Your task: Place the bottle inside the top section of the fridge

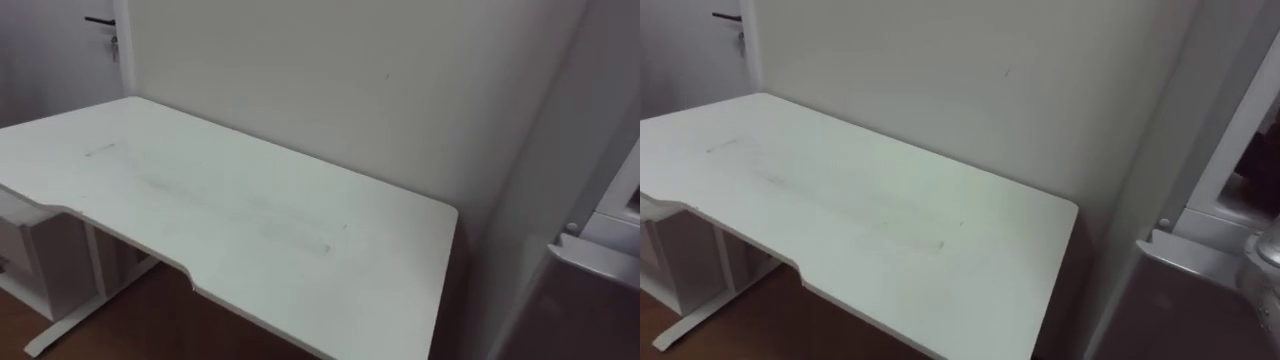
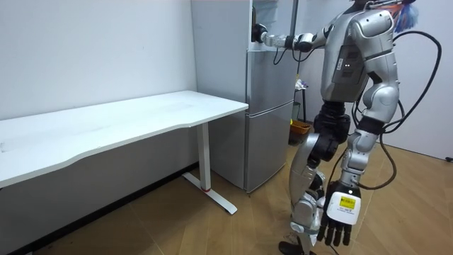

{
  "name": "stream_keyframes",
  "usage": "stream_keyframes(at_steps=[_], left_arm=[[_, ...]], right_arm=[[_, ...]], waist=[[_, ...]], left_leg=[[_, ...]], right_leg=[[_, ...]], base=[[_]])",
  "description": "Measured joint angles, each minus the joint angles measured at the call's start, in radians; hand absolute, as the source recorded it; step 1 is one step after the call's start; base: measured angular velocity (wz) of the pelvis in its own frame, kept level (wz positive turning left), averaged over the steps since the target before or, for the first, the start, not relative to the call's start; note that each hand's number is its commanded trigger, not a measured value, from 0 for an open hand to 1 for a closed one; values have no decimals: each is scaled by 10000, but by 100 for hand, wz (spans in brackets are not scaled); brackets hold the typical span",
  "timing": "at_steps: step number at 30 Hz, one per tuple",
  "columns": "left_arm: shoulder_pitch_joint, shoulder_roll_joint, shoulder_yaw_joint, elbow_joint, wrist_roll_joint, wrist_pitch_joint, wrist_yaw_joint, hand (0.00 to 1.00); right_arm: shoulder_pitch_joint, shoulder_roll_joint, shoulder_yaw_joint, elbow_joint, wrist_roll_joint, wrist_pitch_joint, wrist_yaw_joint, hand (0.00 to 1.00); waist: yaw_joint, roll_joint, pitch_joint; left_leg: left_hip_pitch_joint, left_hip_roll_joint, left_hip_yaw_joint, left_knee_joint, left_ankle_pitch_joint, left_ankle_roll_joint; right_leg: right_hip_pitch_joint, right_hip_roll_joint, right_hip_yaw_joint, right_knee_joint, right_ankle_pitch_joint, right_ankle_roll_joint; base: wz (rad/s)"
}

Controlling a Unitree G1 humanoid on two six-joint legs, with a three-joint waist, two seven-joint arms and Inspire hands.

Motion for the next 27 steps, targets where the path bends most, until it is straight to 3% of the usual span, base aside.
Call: stream_keyframes(at_steps=[14, 21, 27], left_arm=[[32, 8, -136, -194, -141, -113, -37, 0], [28, -47, 13, -233, -172, -121, -84, 0], [54, -105, 228, -233, -170, -161, -84, 0]], right_arm=[[14, -4, 3, 198, 63, -344, 900, 0], [59, -19, 1, -159, 102, -362, 1695, 0], [146, -19, -3, -318, 185, -360, 2305, 0]], waist=[[14, 50, 14], [2, 349, -21], [-22, 373, -60]], left_leg=[[222, 75, 140, -74, 13, -26], [593, 101, 357, -271, 10, -12], [941, 128, 567, -551, 13, -13]], right_leg=[[154, 57, 163, -163, -9, -27], [312, 57, 447, -155, 29, -22], [469, 85, 645, -144, 31, -20]], base=[[-2], [-11], [-11]])
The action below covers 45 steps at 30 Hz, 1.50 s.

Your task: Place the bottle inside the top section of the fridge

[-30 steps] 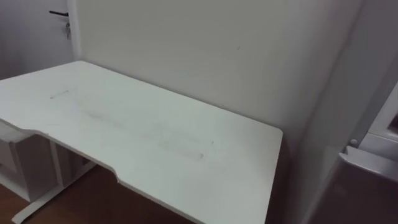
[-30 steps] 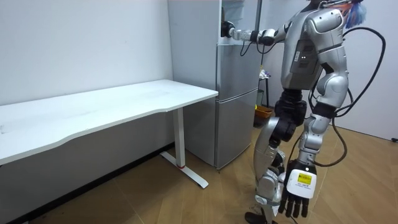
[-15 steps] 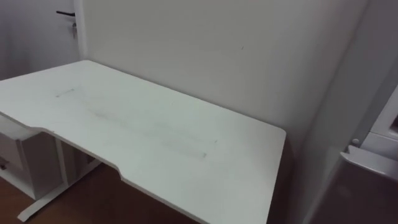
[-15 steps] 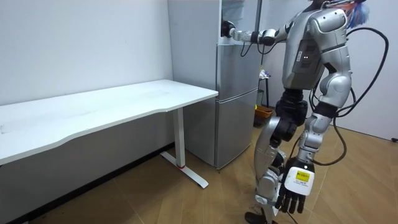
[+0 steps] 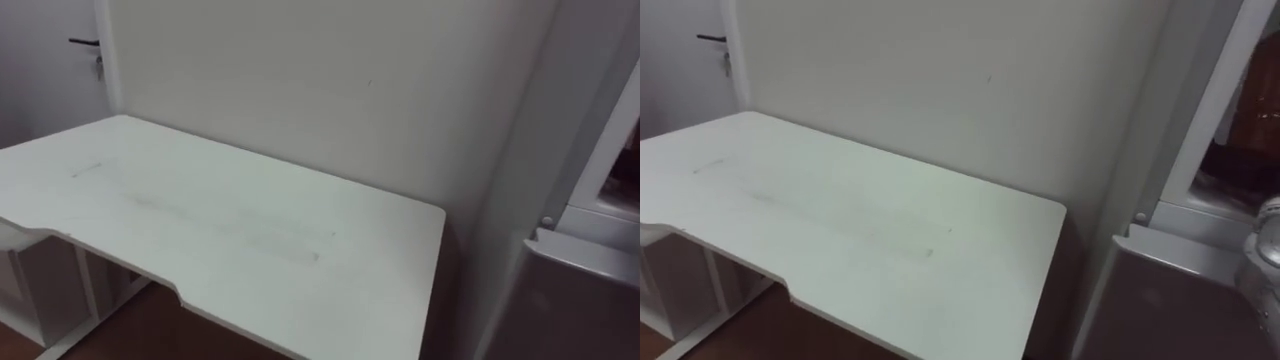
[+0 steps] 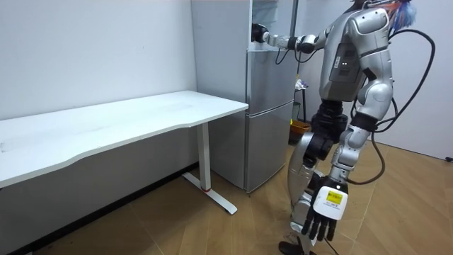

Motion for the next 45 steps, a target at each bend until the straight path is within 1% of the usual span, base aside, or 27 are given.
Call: stream_keyframes(at_steps=[5, 9, 12, 17, 19, 21, 23, 25, 28, 30, 31, 33, 35, 37, 38, 40, 42, 44, 45], left_arm=[[-1, -6, 35, 5, 10, -5, -14, 0], [3, -19, 368, 100, 2, -44, -4, 0], [14, -21, 386, 186, 0, -41, 8, 0], [-83, -29, 390, 193, 9, -43, 55, 0], [-108, -37, 389, 203, 8, -46, 74, 0], [-104, -85, 390, 242, 13, -49, 91, 0], [-147, -121, 390, 298, 20, -49, 91, 0], [-265, -135, 389, 355, 22, -49, 90, 0], [-313, -139, 389, 389, 23, -129, 89, 0], [-268, -139, 394, 404, 25, -166, 90, 0], [-243, -140, 395, 405, 25, -197, 91, 0], [-187, -163, 511, 413, 36, -268, 93, 0], [-172, -171, 646, 427, 35, -288, 97, 0], [-139, -184, 670, 427, 27, -332, 179, 0], [-125, -197, 671, 425, 29, -355, 264, 0], [-146, -198, 672, 420, 31, -381, 280, 0], [-149, -210, 672, 420, 33, -496, 282, 0], [-153, -256, 672, 438, 38, -570, 299, 0], [-148, -316, 669, 507, 35, -666, 303, 0]], right_arm=[[91, 0, -25, -20, 14, 22, 254, 0], [292, 0, -35, -78, 16, 54, 516, 0], [368, 1, -47, -264, 22, 93, 530, 0], [592, 2, -138, -558, 12, 93, 533, 0], [844, 3, -356, -826, 51, 93, 599, 0], [1092, 3, -496, -1171, 48, 100, 698, 0], [1307, 3, -636, -1455, 39, 100, 780, 0], [1364, 3, -765, -1470, 28, 99, 851, 0], [1466, 3, -831, -1688, 36, 139, 846, 0], [1643, 3, -1087, -2347, 87, 237, 754, 0], [1725, 3, -1184, -2567, 156, 237, 719, 0], [1865, 3, -1447, -3202, 474, 237, 515, 0], [1866, 2, -1606, -3526, 739, 237, 442, 0], [1866, 3, -1654, -3873, 821, 236, 360, 0], [1919, 3, -1661, -4153, 1081, 236, 328, 0], [2014, 3, -1661, -4593, 1302, 236, 249, 0], [2116, 22, -1728, -5201, 1396, 235, 98, 0], [2332, 105, -1932, -5862, 1391, 172, 18, 0], [2498, 114, -1987, -6184, 1397, 68, -27, 0]], waist=[[-67, -37, -17], [-118, -48, -16], [-216, -68, -21], [-245, -68, -22], [-301, -69, -23], [-474, -72, -21], [-552, -73, -22], [-607, -74, -23], [-758, -114, -50], [-811, -89, -58], [-812, -81, -58], [-991, -71, -61], [-1052, -65, -64], [-1103, -45, -50], [-1098, -31, -46], [-1127, -30, -46], [-1227, -26, -45], [-1270, -9, -33], [-1280, -5, -22]], left_leg=[[245, 13, 96, -169, -4, 2], [501, 16, 125, -293, -7, 0], [485, 8, 128, -291, -6, 0], [612, 14, 172, -333, -5, 0], [641, 10, 168, -367, -7, 0], [641, 0, 164, -372, -8, 3], [642, -4, 168, -374, -9, 4], [649, -5, 185, -372, -8, 5], [647, 0, 212, -373, -7, 5], [651, 30, 421, -409, -8, 4], [665, 32, 444, -421, -8, 4], [672, 31, 456, -417, -8, 5], [695, 36, 489, -424, -8, 4], [785, 54, 596, -495, -8, 4], [827, 59, 664, -557, -11, 4], [832, 60, 703, -561, -16, 8], [849, 57, 711, -566, -16, 11], [879, 59, 741, -555, -15, 11], [980, 66, 783, -577, -16, 10]], right_leg=[[130, 4, 43, -12, -2, 4], [330, 4, 39, -30, -40, 32], [315, -3, 45, -35, -53, 41], [306, -5, 48, -37, -58, 42], [399, -9, 39, -46, -65, 51], [461, -16, 34, -65, -77, 66], [462, -18, 46, -66, -80, 70], [460, -17, 66, -63, -80, 70], [419, -18, 87, -27, -83, 69], [352, -8, 177, -20, -83, 65], [346, -4, 213, -18, -83, 65], [324, 4, 259, -15, -80, 61], [318, 8, 283, -7, -79, 60], [332, 21, 367, -5, -76, 55], [349, 43, 481, -9, -76, 55], [330, 63, 584, -11, -76, 57], [315, 73, 644, -10, -72, 62], [324, 86, 673, -13, -71, 63], [382, 98, 724, -12, -71, 63]], base=[[-6], [-1], [0], [-1], [2], [2], [0], [0], [-3], [-18], [-15], [-3], [-6], [-15], [-15], [-9], [-4], [-4], [-6]])
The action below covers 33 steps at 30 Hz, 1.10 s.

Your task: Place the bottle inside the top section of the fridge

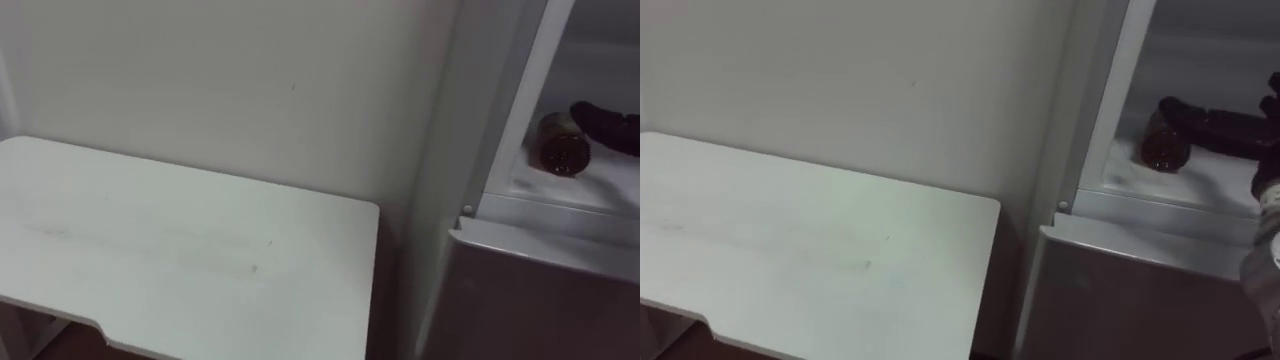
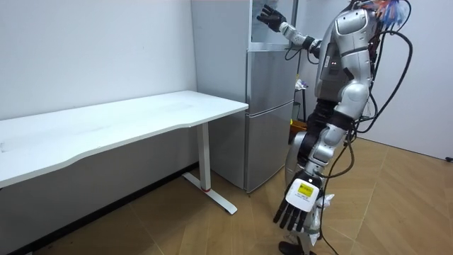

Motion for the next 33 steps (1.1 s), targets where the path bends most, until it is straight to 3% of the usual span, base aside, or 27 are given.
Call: stream_keyframes(at_steps=[5, 8, 11, 13, 16, 21, 24, 30, 33], left_arm=[[-71, -231, -31, 261, 3, -41, 3, 0], [-73, -268, -78, 285, 113, -43, 36, 0], [-88, -318, -202, 304, 169, -47, 154, 0], [-99, -322, -243, 304, 187, -113, 174, 0], [-86, -357, -322, 315, 184, -298, 407, 0], [-102, -490, -465, 459, 191, -453, 452, 0], [-168, -490, -458, 641, 490, -475, 430, 0], [-171, -504, -696, 659, 667, -496, 344, 0], [-195, -499, -909, 659, 664, -650, 338, 0]], right_arm=[[492, 65, -448, -969, -19, -72, -459, 0], [781, 450, -1000, -1599, -14, -127, -663, 0], [1137, 895, -1273, -2299, 59, -330, -662, 0], [1517, 899, -1274, -2687, 136, -447, -624, 0], [2185, 1067, -1278, -3318, 182, -541, -497, 0], [2867, 1922, -1309, -3864, 472, -558, 29, 0], [3398, 2122, -1464, -4236, 460, -563, 446, 0], [4493, 3044, -1516, -5001, 1267, -568, 1803, 0], [4724, 3270, -1514, -5006, 1383, -569, 2337, 0]], waist=[[-92, 45, 28], [-187, 66, 28], [-327, 205, 17], [-331, 316, -31], [-337, 433, -17], [-640, 526, -8], [-755, 540, -17], [-853, 604, -69], [-932, 657, -61]], left_leg=[[44, 5, 75, -29, -11, -1], [28, 7, 88, -17, -18, -2], [29, 4, 105, 5, -34, 8], [42, 12, 194, 2, -49, 13], [140, 33, 326, -63, -56, 10], [169, 44, 480, -120, -70, -4], [152, 49, 498, -132, -74, -10], [40, 97, 765, -128, -129, 4], [22, 94, 812, -131, -142, 10]], right_leg=[[-4, 15, 104, -9, -1, 2], [-16, 15, 115, -2, -3, 4], [-71, 17, 162, -1, -3, 9], [-136, 20, 230, 5, -5, 14], [-164, 42, 366, 111, 0, 12], [-231, 39, 424, 166, -29, 9], [-275, 69, 541, 139, -41, 8], [-456, 128, 856, 193, -9, 11], [-513, 134, 930, 215, -2, 15]], base=[[-6], [-1], [-2], [-11], [-18], [-6], [-3], [-12], [-10]])
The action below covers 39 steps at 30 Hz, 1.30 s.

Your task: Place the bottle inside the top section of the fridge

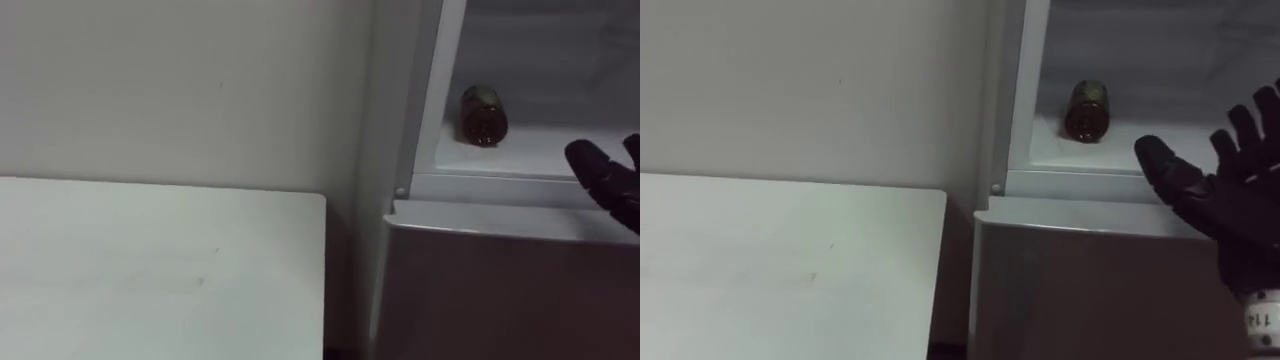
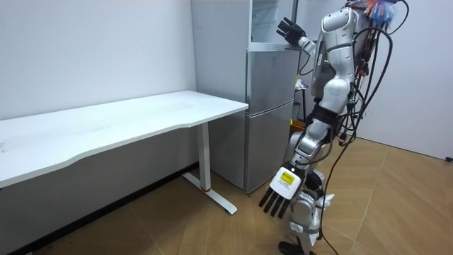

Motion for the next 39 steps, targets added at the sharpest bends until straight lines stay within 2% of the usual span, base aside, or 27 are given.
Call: stream_keyframes(at_steps=[2, 5, 10, 13, 17, 20, 22, 25, 27, 28, 30, 32, 39], left_arm=[[-51, -1, -167, 25, 0, -102, 7, 0], [-173, -5, -398, 203, 3, -213, 24, 0], [-233, -49, -429, 297, 1, -284, 110, 0], [-241, -121, -429, 539, -3, -479, 365, 0], [-215, -140, -795, 623, -95, -509, 518, 0], [-217, -188, -802, 669, -82, -509, 522, 0], [-293, -185, -790, 708, -98, -507, 529, 0], [-337, -201, -795, 705, -116, -509, 531, 0], [-309, -206, -792, 686, -131, -509, 510, 0], [-310, -210, -791, 681, -130, -509, 505, 0], [-412, -218, -788, 697, -141, -509, 476, 0], [-546, -247, -769, 718, -142, -524, 459, 0], [-643, -339, -764, 778, -1014, -696, 416, 0]], right_arm=[[176, 70, 1, 3, 62, -5, 218, 0], [581, 398, 0, 21, 65, -100, 417, 0], [1404, 828, 30, 112, -64, -101, 446, 0], [1570, 1083, 51, 361, -421, -402, 97, 0], [1596, 1231, 94, 1221, -1097, -1058, -241, 0], [1642, 1599, 83, 1966, -1517, -1432, -492, 0], [1755, 1605, 247, 2830, -1667, -1391, -760, 0], [2216, 1881, 460, 3986, -1661, -1012, -1383, 0], [2563, 1973, 639, 4671, -1315, -955, -1789, 0], [2645, 1973, 687, 4813, -1286, -949, -1890, 0], [2685, 1979, 852, 5975, -1427, -976, -2026, 0], [2683, 2007, 887, 6932, -1428, -936, -2069, 0], [2874, 2067, 1101, 9559, -1810, -926, -2667, 0]], waist=[[-10, 27, 17], [-18, 64, 38], [59, 149, 58], [59, 233, 71], [-65, 318, 64], [-140, 297, 67], [-170, 288, 65], [-181, 326, 26], [-173, 424, 4], [-170, 420, 18], [-216, 524, -10], [-184, 557, 3], [-221, 415, 36]], left_leg=[[2, 5, 27, 0, -12, 0], [21, 42, 96, 33, -64, -23], [10, 97, 270, 96, -143, -54], [86, 106, 387, 91, -161, -52], [65, 122, 389, 156, -253, -34], [69, 129, 386, 179, -282, -28], [71, 127, 404, 176, -283, -27], [54, 119, 407, 174, -284, -22], [50, 114, 427, 181, -283, -21], [43, 112, 427, 178, -283, -21], [47, 107, 397, 174, -283, -21], [61, 105, 406, 166, -283, -21], [182, 90, 405, 89, -285, -22]], right_leg=[[-12, 3, 5, 5, 0, 1], [-43, 41, 50, -27, 0, -1], [-32, 108, 216, -24, 6, -17], [-19, 118, 300, -3, 6, -16], [-13, 116, 303, -33, -3, 2], [-36, 116, 307, -28, -5, 5], [-40, 114, 329, -35, -8, 10], [-34, 102, 306, -7, -7, 15], [-34, 105, 314, -15, -1, 21], [-41, 104, 313, -13, -1, 22], [-25, 103, 310, -27, -6, 28], [-15, 103, 320, -25, -12, 33], [-10, 85, 313, -24, -92, 55]], base=[[-5], [-4], [-11], [-11], [-1], [0], [0], [0], [-3], [0], [0], [0], [0]])
